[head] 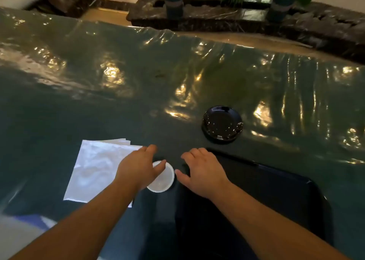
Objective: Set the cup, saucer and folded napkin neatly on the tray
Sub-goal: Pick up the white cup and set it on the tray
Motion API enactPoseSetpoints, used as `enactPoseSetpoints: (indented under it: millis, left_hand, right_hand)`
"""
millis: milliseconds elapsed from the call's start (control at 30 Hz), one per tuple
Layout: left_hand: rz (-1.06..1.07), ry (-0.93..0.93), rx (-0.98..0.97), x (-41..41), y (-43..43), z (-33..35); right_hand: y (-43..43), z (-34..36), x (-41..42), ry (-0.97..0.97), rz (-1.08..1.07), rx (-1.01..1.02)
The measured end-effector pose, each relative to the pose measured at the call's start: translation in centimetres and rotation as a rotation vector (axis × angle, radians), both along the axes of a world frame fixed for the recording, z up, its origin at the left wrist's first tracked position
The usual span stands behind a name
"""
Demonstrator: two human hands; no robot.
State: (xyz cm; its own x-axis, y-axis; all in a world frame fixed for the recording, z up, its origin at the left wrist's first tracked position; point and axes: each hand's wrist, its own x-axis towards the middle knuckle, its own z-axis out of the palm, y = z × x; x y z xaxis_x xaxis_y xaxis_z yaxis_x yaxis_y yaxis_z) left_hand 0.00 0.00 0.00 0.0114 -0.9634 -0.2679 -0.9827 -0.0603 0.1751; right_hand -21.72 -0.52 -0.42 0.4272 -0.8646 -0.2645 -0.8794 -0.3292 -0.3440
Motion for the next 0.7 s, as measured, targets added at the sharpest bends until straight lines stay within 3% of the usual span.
enactPoseSetpoints:
  millis: [167, 300, 500, 700]
  left_hand:
    - [-0.021, 0.024, 0.177, 1.4, 1.3, -1.1]
    - [-0.002, 0.044, 0.196, 1.5, 1.7, -1.5]
    - [-0.031, 0.125, 0.132, -1.2, 0.9, -0.3]
    - [-0.193, 0.242, 0.108, -10.4, -0.2, 0.8]
  right_hand:
    - [0.8, -1.1, 3.1, 0.099, 0.047, 0.06]
    - [1.3, -1.5, 4.1, 0.113, 0.001, 0.089]
    - [1.6, 0.1, 0.6, -0.065, -0.163, -0.009]
    - [3.6, 1.1, -8.1, -0.306, -0.477, 0.162]
